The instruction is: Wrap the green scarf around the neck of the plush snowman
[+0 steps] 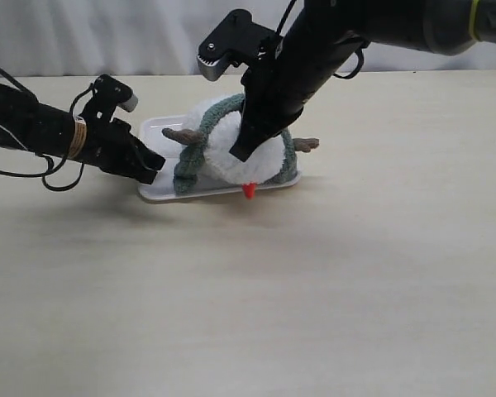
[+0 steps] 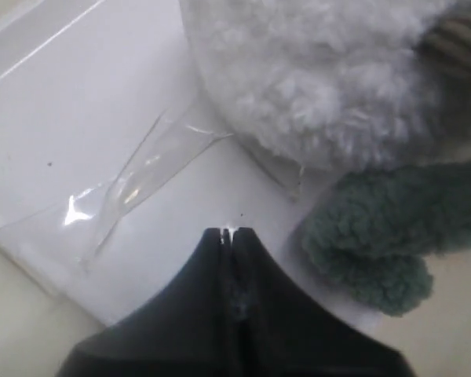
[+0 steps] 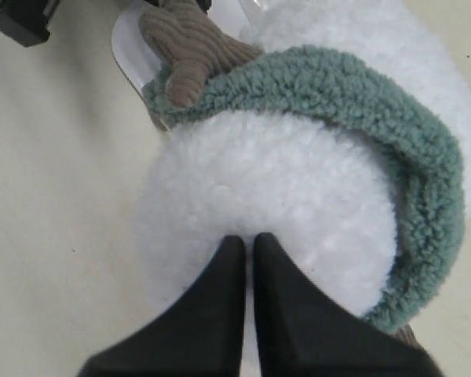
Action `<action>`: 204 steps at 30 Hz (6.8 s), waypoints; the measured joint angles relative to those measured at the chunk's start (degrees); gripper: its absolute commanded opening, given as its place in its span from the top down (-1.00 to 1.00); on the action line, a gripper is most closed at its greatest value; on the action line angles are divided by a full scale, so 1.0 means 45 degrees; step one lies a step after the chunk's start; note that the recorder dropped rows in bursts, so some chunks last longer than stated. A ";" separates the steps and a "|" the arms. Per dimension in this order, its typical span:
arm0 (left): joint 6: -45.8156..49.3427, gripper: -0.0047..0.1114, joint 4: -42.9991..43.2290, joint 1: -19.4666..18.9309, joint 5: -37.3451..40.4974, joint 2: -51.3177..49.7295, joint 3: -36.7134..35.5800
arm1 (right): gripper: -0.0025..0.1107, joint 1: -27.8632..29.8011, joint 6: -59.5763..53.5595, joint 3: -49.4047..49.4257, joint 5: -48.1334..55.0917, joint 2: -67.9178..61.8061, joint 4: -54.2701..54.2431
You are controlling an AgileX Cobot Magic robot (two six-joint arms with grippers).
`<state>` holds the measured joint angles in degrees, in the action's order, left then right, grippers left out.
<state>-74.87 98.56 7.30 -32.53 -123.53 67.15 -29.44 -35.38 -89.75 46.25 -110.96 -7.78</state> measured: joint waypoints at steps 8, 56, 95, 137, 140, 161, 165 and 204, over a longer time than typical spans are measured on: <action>-0.1779 0.92 0.0275 0.0000 0.0249 -0.0213 -0.0116 | 0.88 0.0000 0.0497 0.0000 -0.0806 0.0000 0.0400; -0.2362 0.92 -0.0174 0.0000 -0.0422 -0.0027 -0.1226 | 0.88 0.0686 0.2111 -0.4353 -0.3887 -0.3928 0.0599; -0.2084 0.92 -0.0204 0.0000 -0.0422 -0.0027 -0.1226 | 0.88 0.0705 0.2140 -0.4165 0.4682 -0.2650 -0.0915; -0.2061 0.92 -0.0178 0.0000 -0.0537 -0.0027 -0.1226 | 0.04 0.0888 0.2873 -0.2050 0.1908 -0.0790 -0.1197; -0.2061 0.92 -0.0158 0.0000 -0.0537 -0.0027 -0.1226 | 0.04 0.0888 0.3056 -0.1321 0.0715 -0.0872 -0.0667; -0.2061 0.92 -0.0153 0.0000 -0.0724 -0.0027 -0.1226 | 0.30 0.0614 0.2683 -0.1079 -0.3155 -0.2297 -0.0674; -0.2061 0.92 -0.0123 0.0000 -0.0732 -0.0027 -0.1226 | 0.88 0.0609 0.2469 -0.1079 -0.3670 -0.2297 -0.0697; -0.2061 0.92 -0.0174 0.0316 -0.1107 -0.0184 -0.1201 | -0.18 -0.0156 0.2787 -0.6888 -0.1824 -0.5111 0.0836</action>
<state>-84.15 97.78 8.72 -37.51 -124.35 61.74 -30.14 -22.84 -120.75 38.05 -133.96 -4.02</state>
